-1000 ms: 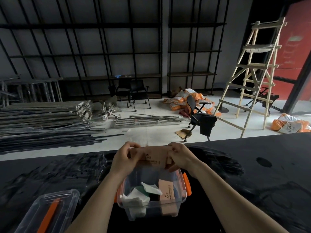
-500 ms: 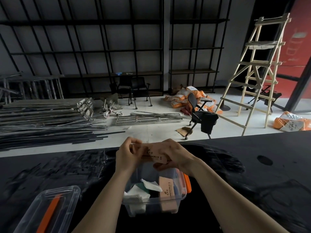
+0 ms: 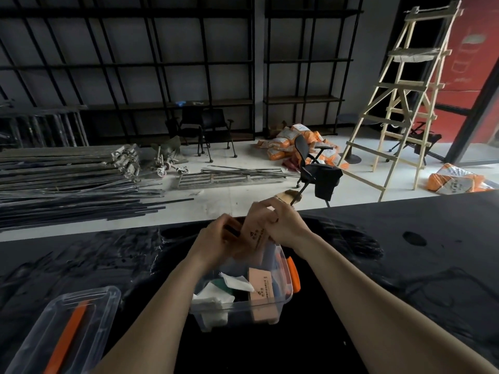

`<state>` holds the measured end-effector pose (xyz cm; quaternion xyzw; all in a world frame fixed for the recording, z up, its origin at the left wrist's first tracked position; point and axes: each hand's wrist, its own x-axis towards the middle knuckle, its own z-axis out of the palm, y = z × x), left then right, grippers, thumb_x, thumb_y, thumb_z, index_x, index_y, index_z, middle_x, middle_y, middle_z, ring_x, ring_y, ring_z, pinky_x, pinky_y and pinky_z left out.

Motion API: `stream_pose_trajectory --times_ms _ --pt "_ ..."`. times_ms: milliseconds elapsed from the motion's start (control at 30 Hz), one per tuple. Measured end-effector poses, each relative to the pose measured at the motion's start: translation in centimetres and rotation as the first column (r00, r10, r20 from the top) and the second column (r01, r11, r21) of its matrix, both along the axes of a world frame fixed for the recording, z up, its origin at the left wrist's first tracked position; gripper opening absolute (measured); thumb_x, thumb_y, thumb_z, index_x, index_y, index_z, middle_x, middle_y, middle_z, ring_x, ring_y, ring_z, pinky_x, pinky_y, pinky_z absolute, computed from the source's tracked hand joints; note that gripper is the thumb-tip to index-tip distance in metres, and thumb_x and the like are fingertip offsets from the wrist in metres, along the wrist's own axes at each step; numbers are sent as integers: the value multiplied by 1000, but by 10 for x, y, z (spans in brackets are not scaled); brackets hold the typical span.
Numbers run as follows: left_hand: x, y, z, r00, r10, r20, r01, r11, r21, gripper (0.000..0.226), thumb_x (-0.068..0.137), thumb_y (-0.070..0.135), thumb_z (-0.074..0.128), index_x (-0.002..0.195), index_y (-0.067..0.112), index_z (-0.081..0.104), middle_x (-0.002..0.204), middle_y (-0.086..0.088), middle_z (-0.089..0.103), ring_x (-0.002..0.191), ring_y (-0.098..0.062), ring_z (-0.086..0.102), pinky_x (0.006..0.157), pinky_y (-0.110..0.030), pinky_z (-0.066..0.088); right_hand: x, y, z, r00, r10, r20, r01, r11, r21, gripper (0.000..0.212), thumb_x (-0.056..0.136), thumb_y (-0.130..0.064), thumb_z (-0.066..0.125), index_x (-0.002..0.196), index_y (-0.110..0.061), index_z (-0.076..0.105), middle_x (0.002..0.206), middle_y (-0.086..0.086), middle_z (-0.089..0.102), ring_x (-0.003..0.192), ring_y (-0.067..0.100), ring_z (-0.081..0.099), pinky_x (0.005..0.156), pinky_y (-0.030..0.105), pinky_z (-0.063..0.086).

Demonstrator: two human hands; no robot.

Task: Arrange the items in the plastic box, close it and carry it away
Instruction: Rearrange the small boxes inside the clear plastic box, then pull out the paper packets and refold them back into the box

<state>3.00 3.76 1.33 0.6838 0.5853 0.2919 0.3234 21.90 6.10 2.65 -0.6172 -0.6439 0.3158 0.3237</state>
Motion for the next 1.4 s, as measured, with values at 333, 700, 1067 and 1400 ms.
stream_pose_trajectory --times_ms 333,700,1067,1400 --pt "20 0 -29 901 -274 -336 162 932 -324 30 102 27 46 90 17 72 99 -4 80 80 -11 71 74 -25 55 -11 -9 -25 774 324 544 -253 946 -203 33 97 -18 56 128 -18 64 125 6 59 116 28 59 81 35 48" --pt "28 8 -65 676 -273 -684 157 961 -228 32 99 40 47 89 23 71 105 -1 75 102 -22 68 80 -35 45 -40 -16 -52 195 225 955 -309 938 -158 25 93 -40 68 114 -26 70 115 0 73 119 27 57 104 41 35" --pt "14 10 -57 694 -432 -576 183 880 -439 37 89 40 71 123 26 67 127 6 67 119 -16 62 101 -33 49 -41 -8 -55 297 417 859 -307 894 -327 34 96 -12 67 130 -9 67 136 13 65 125 33 62 106 46 47" --pt "-12 17 -26 545 -396 -739 129 910 -393 45 85 4 66 126 21 59 126 -4 60 107 -23 62 72 -30 48 -44 -11 -67 287 524 802 -357 836 -418 32 90 -11 74 121 -5 68 129 16 68 115 32 68 89 40 54"
